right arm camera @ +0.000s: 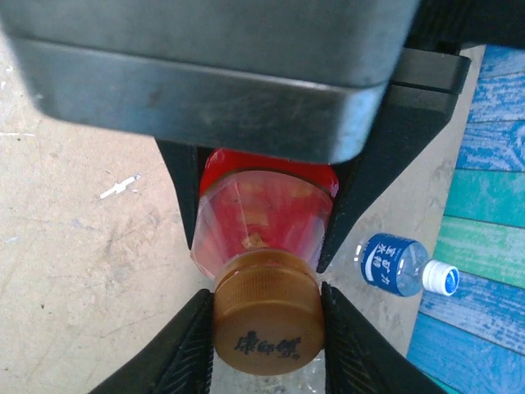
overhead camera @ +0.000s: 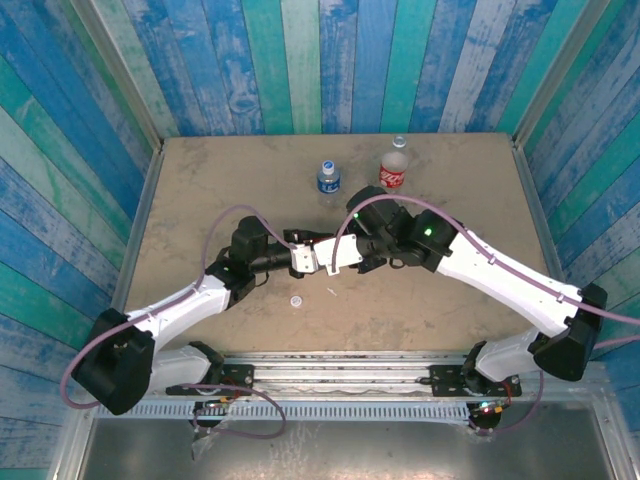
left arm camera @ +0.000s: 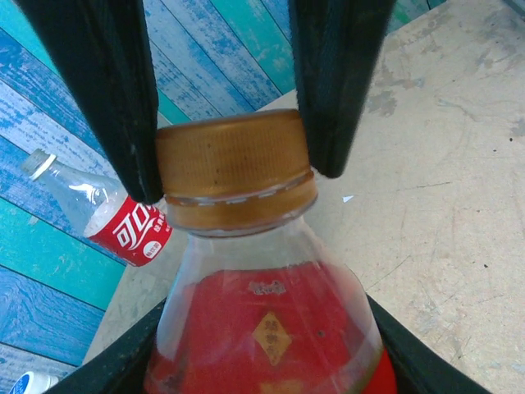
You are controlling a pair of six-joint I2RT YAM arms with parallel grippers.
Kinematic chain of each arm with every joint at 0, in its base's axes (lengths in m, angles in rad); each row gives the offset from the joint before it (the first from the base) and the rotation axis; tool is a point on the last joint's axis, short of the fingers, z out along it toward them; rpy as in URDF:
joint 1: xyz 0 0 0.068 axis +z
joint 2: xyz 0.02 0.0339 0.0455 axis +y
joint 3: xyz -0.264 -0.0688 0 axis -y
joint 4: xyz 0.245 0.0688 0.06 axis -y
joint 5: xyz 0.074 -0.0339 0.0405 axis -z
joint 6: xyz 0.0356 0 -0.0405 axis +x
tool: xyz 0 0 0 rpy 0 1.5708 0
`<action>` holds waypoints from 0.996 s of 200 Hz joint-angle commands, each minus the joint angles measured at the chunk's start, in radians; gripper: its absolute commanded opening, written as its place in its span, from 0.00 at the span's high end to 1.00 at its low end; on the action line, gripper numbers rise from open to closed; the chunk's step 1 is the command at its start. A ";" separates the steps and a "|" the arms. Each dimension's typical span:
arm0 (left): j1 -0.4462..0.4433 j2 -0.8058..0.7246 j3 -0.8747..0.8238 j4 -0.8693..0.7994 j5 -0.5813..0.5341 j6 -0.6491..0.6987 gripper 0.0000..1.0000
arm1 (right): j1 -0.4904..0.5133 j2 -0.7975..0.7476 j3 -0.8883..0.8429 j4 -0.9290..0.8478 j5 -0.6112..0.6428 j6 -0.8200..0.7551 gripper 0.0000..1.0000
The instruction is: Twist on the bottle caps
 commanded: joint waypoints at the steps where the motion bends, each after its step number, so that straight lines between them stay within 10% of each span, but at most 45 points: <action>1: 0.001 -0.045 0.002 0.021 0.000 0.012 0.49 | -0.003 0.011 0.029 -0.044 -0.002 0.036 0.72; 55: -0.001 -0.047 -0.005 0.033 -0.016 0.013 0.49 | -0.004 -0.039 0.004 -0.018 -0.116 0.282 0.93; 102: 0.000 -0.058 -0.025 0.070 -0.063 0.014 0.49 | -0.006 -0.023 -0.026 0.126 0.024 1.427 1.00; 122: -0.001 -0.060 -0.029 0.084 -0.054 0.008 0.49 | -0.010 -0.023 -0.101 0.223 -0.126 1.707 0.97; 170: 0.001 -0.072 -0.034 0.074 -0.047 0.009 0.49 | -0.010 -0.103 -0.122 0.166 -0.168 1.151 0.48; 199: 0.000 -0.079 -0.034 0.066 -0.037 0.012 0.49 | -0.010 -0.098 -0.072 -0.014 -0.109 0.724 0.39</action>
